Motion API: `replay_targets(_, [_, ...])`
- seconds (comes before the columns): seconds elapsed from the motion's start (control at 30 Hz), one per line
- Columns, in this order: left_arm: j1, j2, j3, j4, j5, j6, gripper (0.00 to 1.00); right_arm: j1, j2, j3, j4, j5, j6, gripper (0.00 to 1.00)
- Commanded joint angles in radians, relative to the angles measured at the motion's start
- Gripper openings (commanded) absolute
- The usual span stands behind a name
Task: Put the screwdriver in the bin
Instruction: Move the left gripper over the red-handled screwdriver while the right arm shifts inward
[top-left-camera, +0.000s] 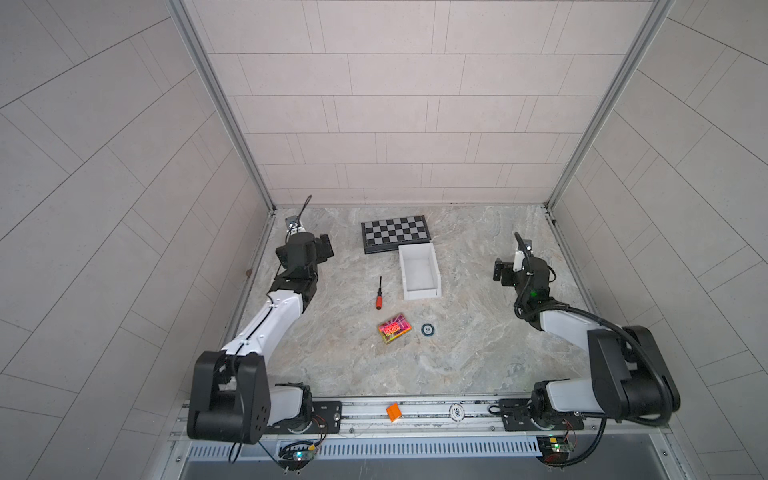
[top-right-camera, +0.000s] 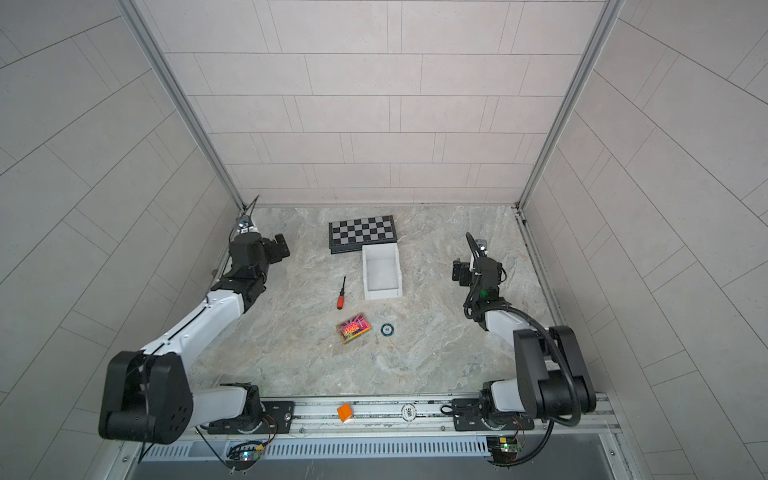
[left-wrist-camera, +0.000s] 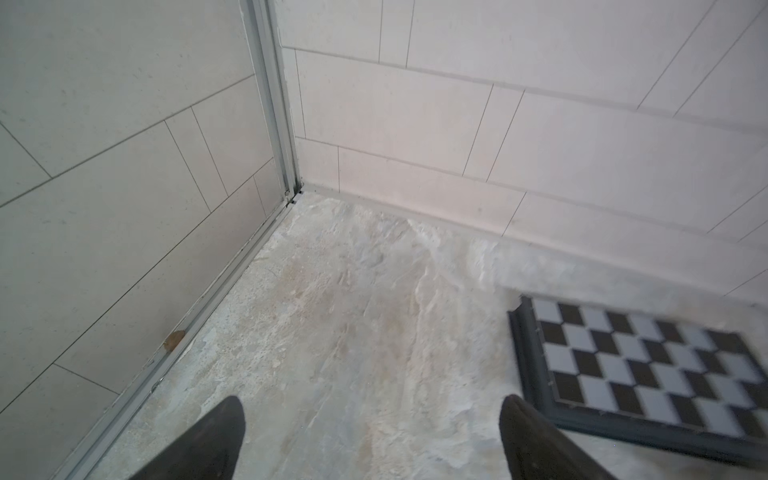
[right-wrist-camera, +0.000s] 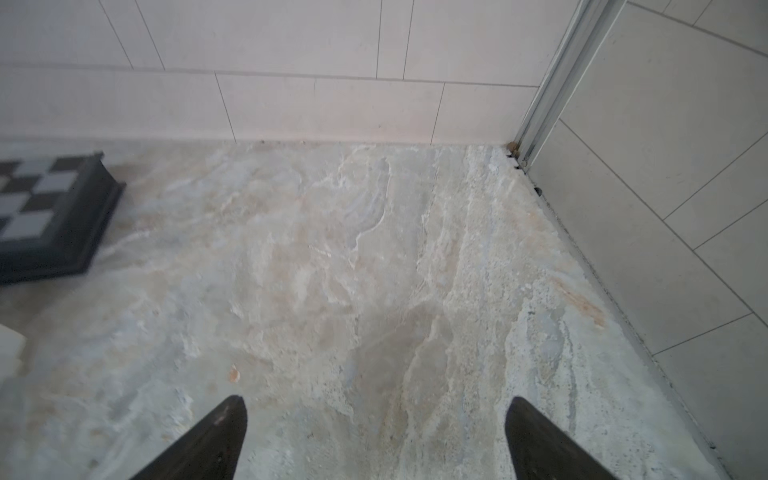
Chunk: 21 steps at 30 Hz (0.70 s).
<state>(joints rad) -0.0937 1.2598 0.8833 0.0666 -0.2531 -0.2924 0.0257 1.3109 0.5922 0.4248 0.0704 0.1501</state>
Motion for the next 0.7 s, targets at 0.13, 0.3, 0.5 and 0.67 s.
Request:
replay_targets(0.13, [-0.232, -0.018, 0.137, -0.624, 0.070, -0.261, 1.00, 0.014, -0.049, 0.267, -0.605, -0.266, 0.151, 0.99])
replay_targets(0.3, [-0.367, 0.080, 0.130, -0.731, 0.119, -0.284, 0.96, 0.085, -0.070, 0.255, -0.700, -0.282, 0.203, 0.99])
replay_targets(0.5, [-0.454, 0.181, 0.076, -0.700, 0.178, -0.271, 0.86, 0.123, -0.116, 0.197, -0.722, -0.286, 0.225, 0.99])
replay_targets(0.67, [-0.478, 0.275, 0.107, -0.694, 0.212, -0.221, 0.80, 0.126, -0.124, 0.171, -0.748, -0.297, 0.227, 0.99])
